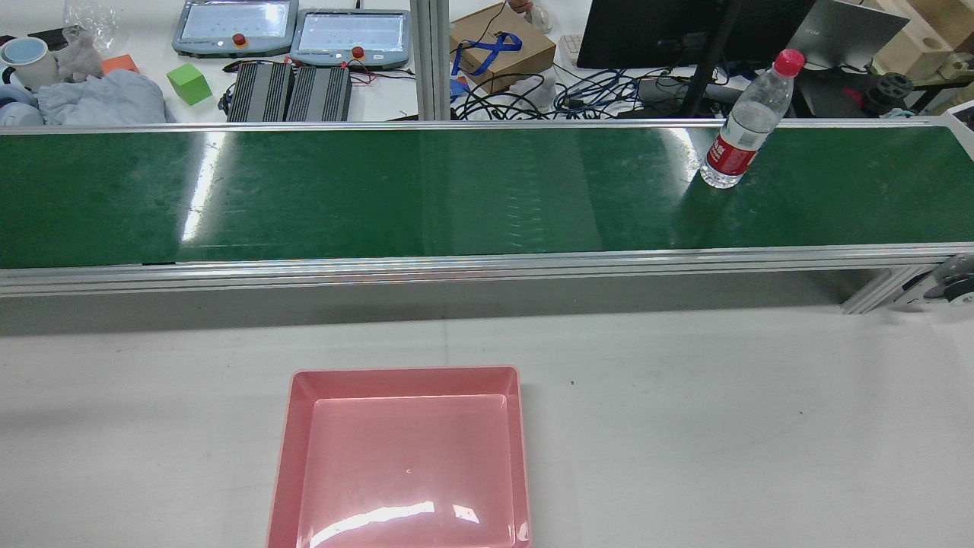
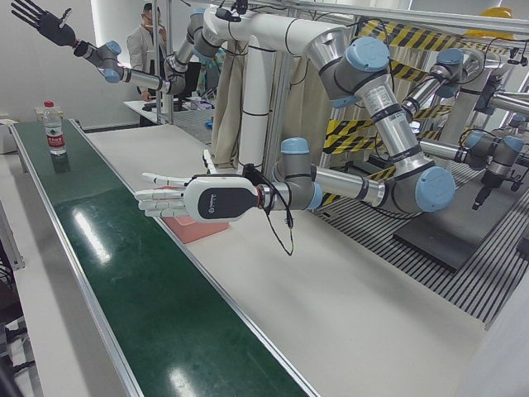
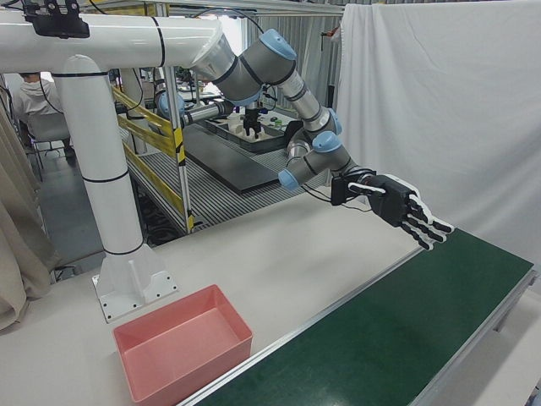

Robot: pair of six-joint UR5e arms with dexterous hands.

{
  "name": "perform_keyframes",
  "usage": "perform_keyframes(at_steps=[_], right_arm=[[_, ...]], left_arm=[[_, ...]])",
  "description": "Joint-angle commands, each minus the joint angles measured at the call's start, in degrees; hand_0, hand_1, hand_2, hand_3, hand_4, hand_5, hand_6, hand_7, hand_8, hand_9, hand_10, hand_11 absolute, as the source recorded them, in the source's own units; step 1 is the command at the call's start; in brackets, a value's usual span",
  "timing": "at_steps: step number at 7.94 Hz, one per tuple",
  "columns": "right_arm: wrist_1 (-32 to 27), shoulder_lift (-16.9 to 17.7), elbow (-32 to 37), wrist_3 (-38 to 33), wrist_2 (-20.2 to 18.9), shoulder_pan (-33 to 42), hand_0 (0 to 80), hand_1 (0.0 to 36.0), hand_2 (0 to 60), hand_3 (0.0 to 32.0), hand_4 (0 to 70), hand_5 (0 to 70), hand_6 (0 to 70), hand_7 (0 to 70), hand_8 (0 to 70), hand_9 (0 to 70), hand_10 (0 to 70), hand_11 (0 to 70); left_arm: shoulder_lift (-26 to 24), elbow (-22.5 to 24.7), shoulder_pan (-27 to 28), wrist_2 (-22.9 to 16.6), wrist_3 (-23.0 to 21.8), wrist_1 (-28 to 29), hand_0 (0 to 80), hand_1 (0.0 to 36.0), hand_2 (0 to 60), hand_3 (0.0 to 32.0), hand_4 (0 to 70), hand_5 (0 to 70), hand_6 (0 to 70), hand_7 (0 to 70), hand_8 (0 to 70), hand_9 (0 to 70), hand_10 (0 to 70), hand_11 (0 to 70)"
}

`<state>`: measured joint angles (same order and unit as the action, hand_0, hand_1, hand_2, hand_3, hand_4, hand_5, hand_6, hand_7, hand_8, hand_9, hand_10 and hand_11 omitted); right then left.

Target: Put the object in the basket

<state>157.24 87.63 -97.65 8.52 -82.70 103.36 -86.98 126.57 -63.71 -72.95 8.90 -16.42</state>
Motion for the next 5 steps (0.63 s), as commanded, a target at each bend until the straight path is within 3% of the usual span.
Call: perform_keyframes(at_steps=[1,3,5], right_arm=[[0.0,0.0,0.0,0.0,0.0,0.0,0.0,0.0,0.0,0.0,0.0,0.0,0.0,0.0,0.0,0.0,0.0,0.0],[0.0,0.0,0.0,0.0,0.0,0.0,0.0,0.0,0.0,0.0,0.0,0.0,0.0,0.0,0.0,0.0,0.0,0.0],[0.0,0.0,0.0,0.0,0.0,0.0,0.0,0.0,0.0,0.0,0.0,0.0,0.0,0.0,0.0,0.0,0.0,0.0]], left_arm=[[0.5,1.0,-0.2,0.0,0.1,-0.2,50.0,10.3,0.0,0.0,15.9,12.3,0.0,0.0,0.4,2.8,5.9,10.0],[0.4,0.6,0.2,0.1,0.3,-1.1,50.3,12.2,0.0,0.0,16.8,12.5,0.3,0.0,0.0,1.3,7.6,12.5],[0.4,-0.8,0.1,0.1,0.6,-1.1,49.6,12.0,0.0,0.0,16.8,12.8,0.8,0.0,0.0,2.0,7.4,12.2]])
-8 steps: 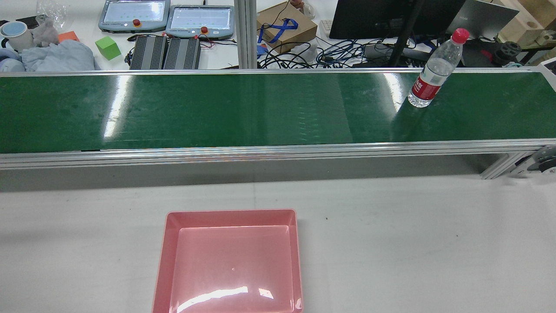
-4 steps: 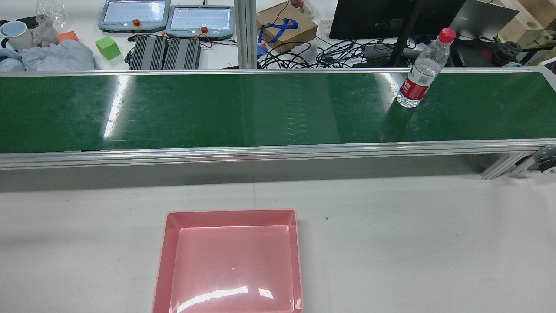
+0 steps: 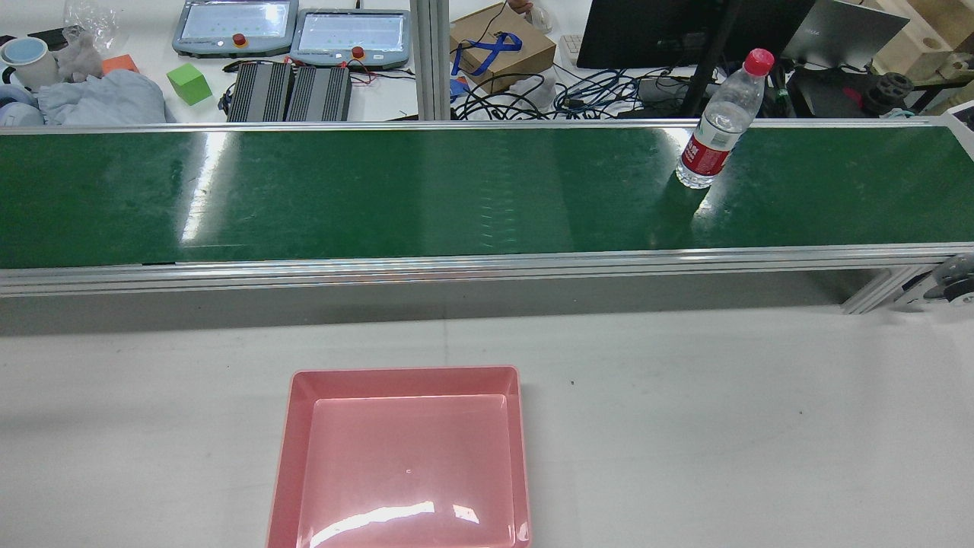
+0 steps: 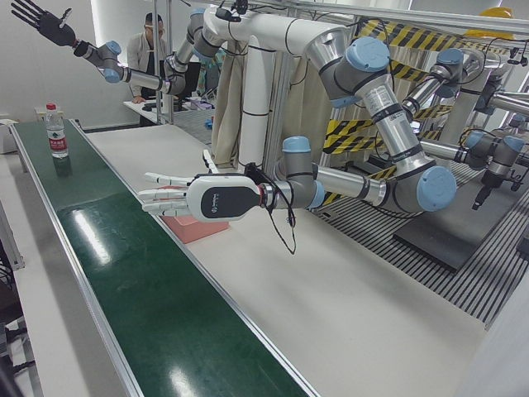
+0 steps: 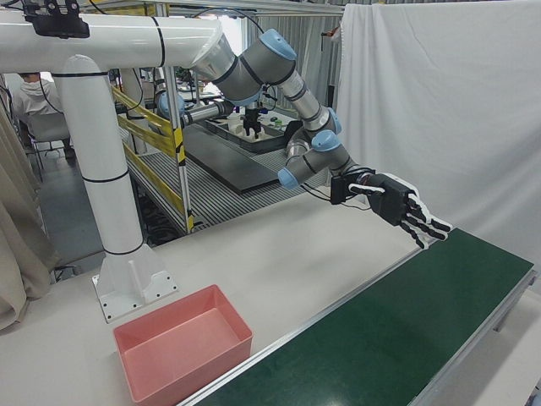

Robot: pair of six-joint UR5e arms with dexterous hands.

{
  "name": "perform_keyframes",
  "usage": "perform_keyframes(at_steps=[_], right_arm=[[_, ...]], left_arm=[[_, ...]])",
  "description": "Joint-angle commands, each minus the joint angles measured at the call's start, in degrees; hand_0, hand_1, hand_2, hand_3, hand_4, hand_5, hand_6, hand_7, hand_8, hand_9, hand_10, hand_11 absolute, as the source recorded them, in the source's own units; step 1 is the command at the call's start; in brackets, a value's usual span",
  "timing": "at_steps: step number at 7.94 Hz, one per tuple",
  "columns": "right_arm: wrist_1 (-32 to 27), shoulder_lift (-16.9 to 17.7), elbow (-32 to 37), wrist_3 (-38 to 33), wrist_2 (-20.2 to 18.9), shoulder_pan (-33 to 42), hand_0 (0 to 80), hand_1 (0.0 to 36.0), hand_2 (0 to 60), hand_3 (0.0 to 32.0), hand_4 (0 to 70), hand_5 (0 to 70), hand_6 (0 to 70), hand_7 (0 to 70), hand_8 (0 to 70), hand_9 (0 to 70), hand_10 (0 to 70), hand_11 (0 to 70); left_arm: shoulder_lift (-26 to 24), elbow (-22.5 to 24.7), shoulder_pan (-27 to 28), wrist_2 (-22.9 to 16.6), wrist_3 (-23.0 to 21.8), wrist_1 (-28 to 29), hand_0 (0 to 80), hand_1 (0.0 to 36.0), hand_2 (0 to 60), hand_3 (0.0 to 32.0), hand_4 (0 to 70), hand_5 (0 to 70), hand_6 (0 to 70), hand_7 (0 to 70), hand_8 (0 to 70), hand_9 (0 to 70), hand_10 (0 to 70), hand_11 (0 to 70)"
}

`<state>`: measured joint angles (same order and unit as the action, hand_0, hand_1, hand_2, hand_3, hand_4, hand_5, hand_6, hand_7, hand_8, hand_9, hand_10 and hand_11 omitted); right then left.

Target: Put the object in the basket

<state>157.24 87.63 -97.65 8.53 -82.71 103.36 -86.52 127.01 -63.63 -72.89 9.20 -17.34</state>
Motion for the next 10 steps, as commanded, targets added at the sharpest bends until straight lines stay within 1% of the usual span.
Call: perform_keyframes(at_steps=[1,2,3,5,6,7,8,9,10], right_arm=[[0.0,0.0,0.0,0.0,0.0,0.0,0.0,0.0,0.0,0.0,0.0,0.0,0.0,0.0,0.0,0.0,0.0,0.0],[0.0,0.0,0.0,0.0,0.0,0.0,0.0,0.0,0.0,0.0,0.0,0.0,0.0,0.0,0.0,0.0,0.0,0.0],[0.0,0.0,0.0,0.0,0.0,0.0,0.0,0.0,0.0,0.0,0.0,0.0,0.0,0.0,0.0,0.0,0.0,0.0],[0.0,0.0,0.1,0.0,0.0,0.0,0.0,0.0,0.0,0.0,0.0,0.0,0.0,0.0,0.0,0.0,0.0,0.0],[0.0,0.0,0.1,0.0,0.0,0.0,0.0,0.0,0.0,0.0,0.0,0.0,0.0,0.0,0.0,0.0,0.0,0.0],[0.0,0.0,0.1,0.0,0.0,0.0,0.0,0.0,0.0,0.0,0.0,0.0,0.0,0.0,0.0,0.0,0.0,0.0],[0.0,0.0,0.1,0.0,0.0,0.0,0.0,0.0,0.0,0.0,0.0,0.0,0.0,0.0,0.0,0.0,0.0,0.0],[0.0,0.0,0.1,0.0,0.0,0.0,0.0,0.0,0.0,0.0,0.0,0.0,0.0,0.0,0.0,0.0,0.0,0.0],[0.0,0.0,0.1,0.0,0.0,0.0,0.0,0.0,0.0,0.0,0.0,0.0,0.0,0.0,0.0,0.0,0.0,0.0]], left_arm=[[-0.1,-2.3,0.1,0.0,0.3,-0.2,49.6,12.3,0.0,0.0,17.1,13.0,1.3,0.0,0.7,3.2,6.9,11.4],[-0.4,-3.5,0.1,0.1,0.4,-0.1,49.1,11.9,0.0,0.0,17.0,12.8,1.2,0.0,0.8,3.4,6.9,11.4],[-0.8,-3.8,0.3,0.1,0.5,0.0,49.4,12.1,0.0,0.0,17.2,13.0,1.3,0.0,0.7,3.2,7.4,12.1],[-1.4,-5.1,0.2,0.1,1.8,0.5,49.4,11.7,0.0,0.0,17.4,12.9,1.6,0.0,0.7,3.2,7.4,12.1],[-2.0,-6.4,0.2,0.1,1.7,1.1,48.6,9.2,0.0,0.0,16.0,12.3,0.8,0.0,0.1,2.4,6.8,11.1],[-3.7,-8.8,0.2,0.1,1.7,1.8,48.6,9.2,0.0,0.0,15.9,12.3,1.0,0.0,0.0,2.1,6.7,11.0],[-5.4,-10.2,0.3,0.1,1.8,1.8,48.2,8.6,0.0,0.0,15.8,12.0,0.8,0.0,0.0,2.1,6.4,10.4],[-6.3,-11.2,0.3,0.1,1.9,1.8,47.7,8.6,0.0,0.0,15.9,11.8,0.6,0.0,0.0,2.2,6.1,9.9],[-6.5,-11.6,0.3,0.1,2.0,1.8,46.1,7.3,0.0,0.0,15.5,11.3,0.5,0.0,0.0,2.3,6.0,9.6]])
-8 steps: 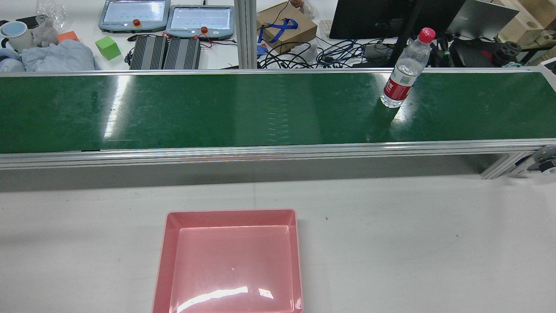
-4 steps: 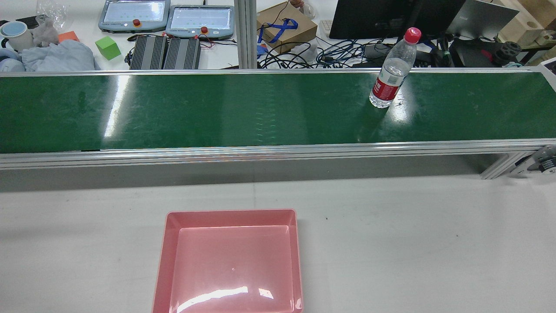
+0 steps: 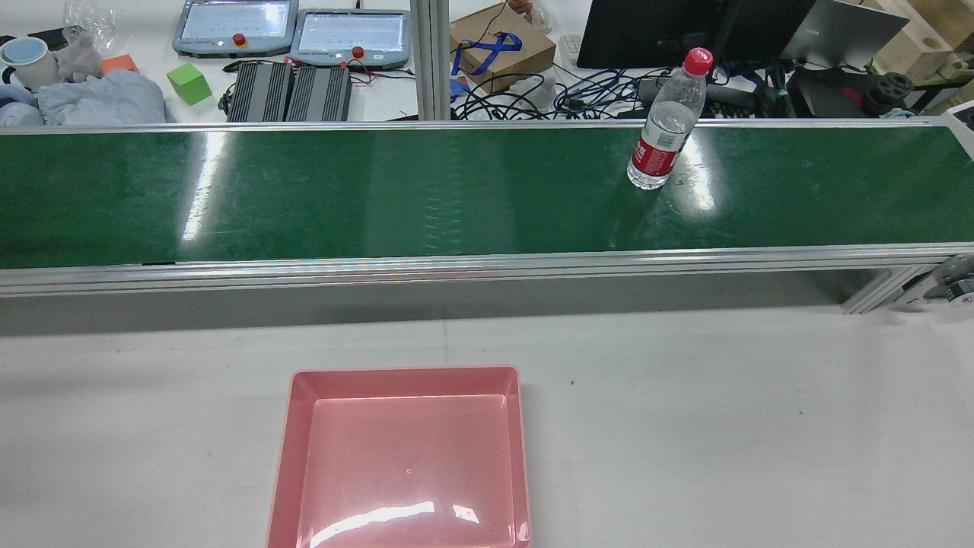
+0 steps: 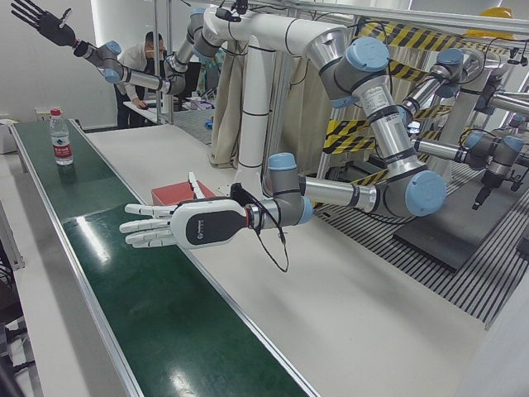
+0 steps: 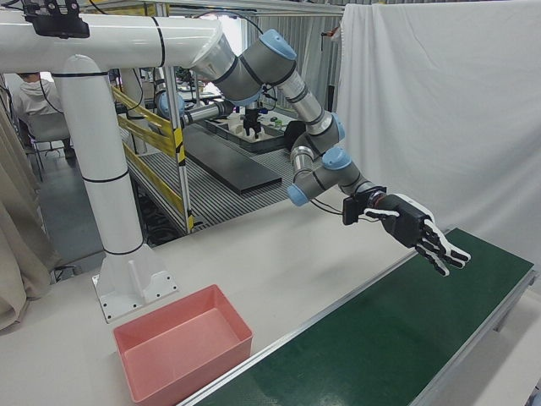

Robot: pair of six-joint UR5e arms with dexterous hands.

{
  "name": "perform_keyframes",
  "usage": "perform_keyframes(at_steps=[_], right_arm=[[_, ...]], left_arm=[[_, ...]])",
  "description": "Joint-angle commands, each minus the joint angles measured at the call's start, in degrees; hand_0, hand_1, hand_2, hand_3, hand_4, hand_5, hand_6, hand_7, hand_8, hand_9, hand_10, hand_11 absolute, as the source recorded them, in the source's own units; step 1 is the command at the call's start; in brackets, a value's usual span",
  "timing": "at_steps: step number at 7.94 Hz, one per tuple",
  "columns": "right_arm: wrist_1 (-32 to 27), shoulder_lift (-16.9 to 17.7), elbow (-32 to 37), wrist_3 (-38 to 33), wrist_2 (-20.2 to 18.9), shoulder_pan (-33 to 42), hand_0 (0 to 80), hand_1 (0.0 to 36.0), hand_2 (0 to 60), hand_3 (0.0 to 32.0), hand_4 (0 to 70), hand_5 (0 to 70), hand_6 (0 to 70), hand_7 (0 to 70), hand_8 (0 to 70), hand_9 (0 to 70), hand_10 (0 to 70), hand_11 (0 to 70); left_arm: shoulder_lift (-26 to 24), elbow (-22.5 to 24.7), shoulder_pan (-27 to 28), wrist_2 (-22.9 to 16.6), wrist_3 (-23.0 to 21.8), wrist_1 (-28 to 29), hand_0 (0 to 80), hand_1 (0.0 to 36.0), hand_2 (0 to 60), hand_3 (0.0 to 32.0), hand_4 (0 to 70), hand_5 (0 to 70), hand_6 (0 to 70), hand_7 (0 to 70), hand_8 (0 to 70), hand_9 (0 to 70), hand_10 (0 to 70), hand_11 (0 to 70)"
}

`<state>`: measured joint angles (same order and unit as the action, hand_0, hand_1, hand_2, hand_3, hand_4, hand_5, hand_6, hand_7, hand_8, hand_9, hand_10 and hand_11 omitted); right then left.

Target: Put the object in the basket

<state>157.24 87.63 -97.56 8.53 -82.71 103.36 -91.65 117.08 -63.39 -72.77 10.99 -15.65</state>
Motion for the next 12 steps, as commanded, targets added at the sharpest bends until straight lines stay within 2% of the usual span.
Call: perform_keyframes(at_steps=[1,2,4,5,7,10,11,12], right_arm=[[0.0,0.0,0.0,0.0,0.0,0.0,0.0,0.0,0.0,0.0,0.0,0.0,0.0,0.0,0.0,0.0,0.0,0.0],[0.0,0.0,0.0,0.0,0.0,0.0,0.0,0.0,0.0,0.0,0.0,0.0,0.0,0.0,0.0,0.0,0.0,0.0],[0.0,0.0,0.0,0.0,0.0,0.0,0.0,0.0,0.0,0.0,0.0,0.0,0.0,0.0,0.0,0.0,0.0,0.0],[0.0,0.0,0.0,0.0,0.0,0.0,0.0,0.0,0.0,0.0,0.0,0.0,0.0,0.0,0.0,0.0,0.0,0.0],[0.0,0.0,0.0,0.0,0.0,0.0,0.0,0.0,0.0,0.0,0.0,0.0,0.0,0.0,0.0,0.0,0.0,0.0],[0.0,0.0,0.0,0.0,0.0,0.0,0.0,0.0,0.0,0.0,0.0,0.0,0.0,0.0,0.0,0.0,0.0,0.0],[0.0,0.0,0.0,0.0,0.0,0.0,0.0,0.0,0.0,0.0,0.0,0.0,0.0,0.0,0.0,0.0,0.0,0.0],[0.0,0.0,0.0,0.0,0.0,0.0,0.0,0.0,0.0,0.0,0.0,0.0,0.0,0.0,0.0,0.0,0.0,0.0]], left_arm=[[-1.2,-1.8,-0.1,-0.1,0.2,0.2,45.2,5.6,0.0,0.0,15.5,10.6,0.3,0.0,0.0,2.2,5.8,9.2],[-1.3,-2.3,0.0,0.0,0.2,0.4,45.7,4.9,0.0,0.0,15.8,10.6,0.6,0.0,0.0,2.6,5.7,9.0],[-1.7,-3.3,0.0,-0.1,0.1,1.0,47.7,7.4,0.0,0.0,16.3,11.5,0.9,0.0,0.3,2.8,5.5,9.1],[-1.7,-3.3,0.0,-0.2,0.1,1.0,48.6,4.6,0.0,0.0,15.6,10.9,0.5,0.0,0.0,2.2,5.0,8.2],[-1.7,-3.4,0.3,-0.1,0.2,0.9,51.6,8.3,0.0,0.0,16.8,11.1,0.9,0.0,0.8,3.4,4.2,7.4],[-1.7,-3.4,0.6,-0.1,0.3,0.9,50.0,10.2,0.0,0.0,15.8,12.2,0.4,0.0,0.8,3.5,6.1,10.1],[-1.9,-3.3,0.5,0.0,1.2,1.0,50.5,11.4,0.0,0.0,15.8,12.3,0.3,0.0,0.7,3.3,6.7,11.1],[-3.1,-3.2,0.5,0.0,2.9,0.9,50.7,11.1,0.0,0.0,15.8,12.1,0.3,0.0,1.2,3.9,5.9,10.0]])
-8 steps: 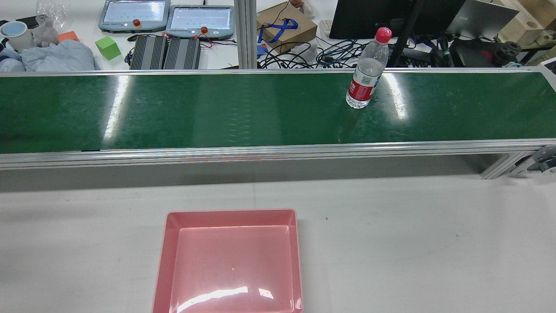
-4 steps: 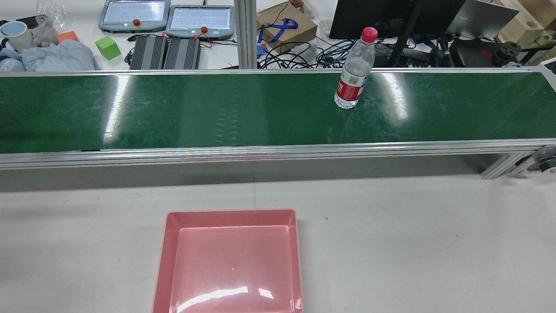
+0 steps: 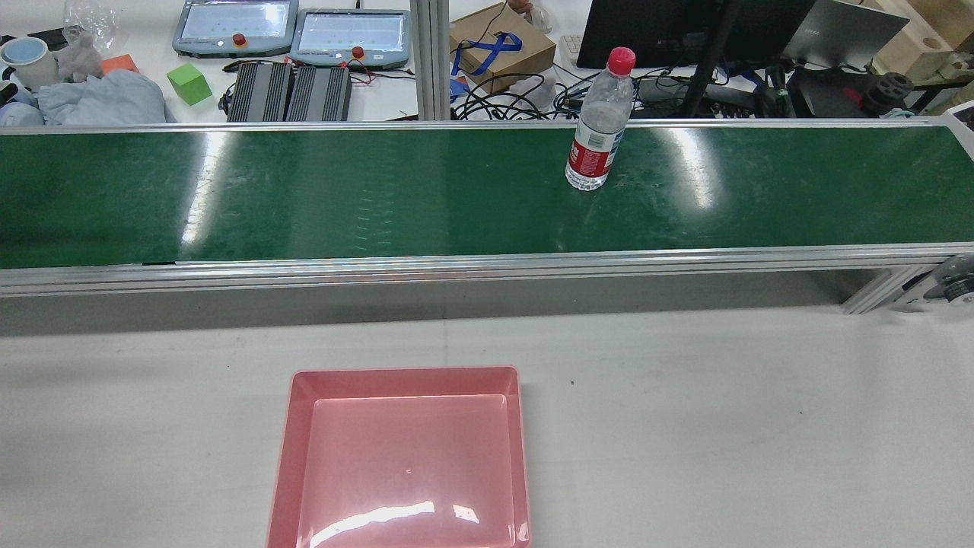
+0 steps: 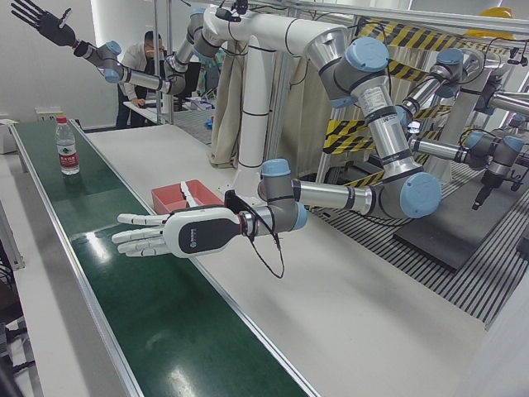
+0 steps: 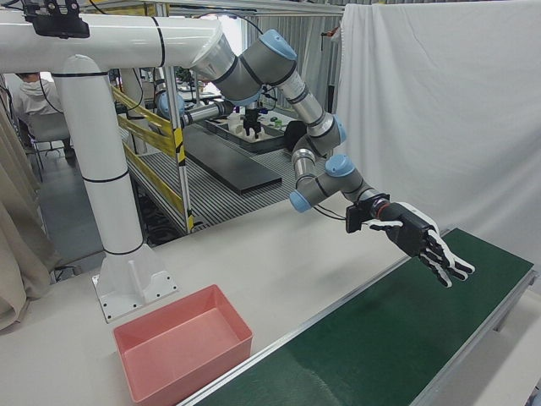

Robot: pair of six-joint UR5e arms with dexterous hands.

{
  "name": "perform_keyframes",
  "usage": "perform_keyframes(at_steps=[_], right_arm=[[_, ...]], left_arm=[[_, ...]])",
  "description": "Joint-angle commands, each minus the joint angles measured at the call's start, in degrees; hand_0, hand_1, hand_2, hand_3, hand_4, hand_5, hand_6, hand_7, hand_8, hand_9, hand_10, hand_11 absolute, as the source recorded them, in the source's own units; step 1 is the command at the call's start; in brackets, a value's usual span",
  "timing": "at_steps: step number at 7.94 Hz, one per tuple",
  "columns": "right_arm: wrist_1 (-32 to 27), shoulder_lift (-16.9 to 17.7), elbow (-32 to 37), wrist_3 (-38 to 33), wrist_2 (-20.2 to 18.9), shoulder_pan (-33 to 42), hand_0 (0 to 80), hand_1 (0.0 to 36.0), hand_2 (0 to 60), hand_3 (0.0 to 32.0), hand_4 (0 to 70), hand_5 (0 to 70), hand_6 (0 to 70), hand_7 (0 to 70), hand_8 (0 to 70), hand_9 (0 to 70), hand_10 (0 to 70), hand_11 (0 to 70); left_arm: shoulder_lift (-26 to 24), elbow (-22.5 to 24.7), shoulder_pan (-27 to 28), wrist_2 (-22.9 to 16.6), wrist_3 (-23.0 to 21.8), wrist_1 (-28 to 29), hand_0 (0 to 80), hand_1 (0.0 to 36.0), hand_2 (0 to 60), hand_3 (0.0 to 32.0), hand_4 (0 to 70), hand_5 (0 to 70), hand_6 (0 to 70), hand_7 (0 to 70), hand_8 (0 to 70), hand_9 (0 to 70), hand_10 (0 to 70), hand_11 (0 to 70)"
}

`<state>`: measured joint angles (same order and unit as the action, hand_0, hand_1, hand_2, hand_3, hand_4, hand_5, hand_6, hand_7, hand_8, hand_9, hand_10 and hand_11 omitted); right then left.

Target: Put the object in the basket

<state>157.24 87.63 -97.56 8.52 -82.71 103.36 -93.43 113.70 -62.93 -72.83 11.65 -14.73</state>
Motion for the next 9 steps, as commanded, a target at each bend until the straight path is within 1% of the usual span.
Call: perform_keyframes(at_steps=[1,3,7,8,9], right_arm=[[0.0,0.0,0.0,0.0,0.0,0.0,0.0,0.0,0.0,0.0,0.0,0.0,0.0,0.0,0.0,0.0,0.0,0.0],[0.0,0.0,0.0,0.0,0.0,0.0,0.0,0.0,0.0,0.0,0.0,0.0,0.0,0.0,0.0,0.0,0.0,0.0],[0.0,0.0,0.0,0.0,0.0,0.0,0.0,0.0,0.0,0.0,0.0,0.0,0.0,0.0,0.0,0.0,0.0,0.0],[0.0,0.0,0.0,0.0,0.0,0.0,0.0,0.0,0.0,0.0,0.0,0.0,0.0,0.0,0.0,0.0,0.0,0.0],[0.0,0.0,0.0,0.0,0.0,0.0,0.0,0.0,0.0,0.0,0.0,0.0,0.0,0.0,0.0,0.0,0.0,0.0]], left_arm=[[-2.9,0.3,0.0,0.1,5.2,-0.1,51.3,10.6,0.0,0.0,15.6,11.8,0.0,0.0,1.5,4.3,4.8,8.4],[-4.5,0.0,0.1,0.1,9.7,-1.3,50.2,9.2,0.0,0.0,13.9,11.1,0.0,0.0,1.1,3.8,3.6,6.6],[-4.6,-0.3,0.2,0.0,9.8,-0.8,49.9,8.5,0.0,0.0,14.6,10.9,0.0,0.0,0.3,2.8,5.1,8.7],[-4.7,-0.6,0.2,0.0,9.9,-1.4,49.9,9.4,0.0,0.0,15.1,11.5,0.0,0.0,0.5,3.0,5.0,8.6],[-4.7,-1.2,0.1,0.1,10.0,-2.7,50.0,9.5,0.0,0.0,15.0,11.6,0.0,0.0,0.7,3.2,4.5,7.9]])
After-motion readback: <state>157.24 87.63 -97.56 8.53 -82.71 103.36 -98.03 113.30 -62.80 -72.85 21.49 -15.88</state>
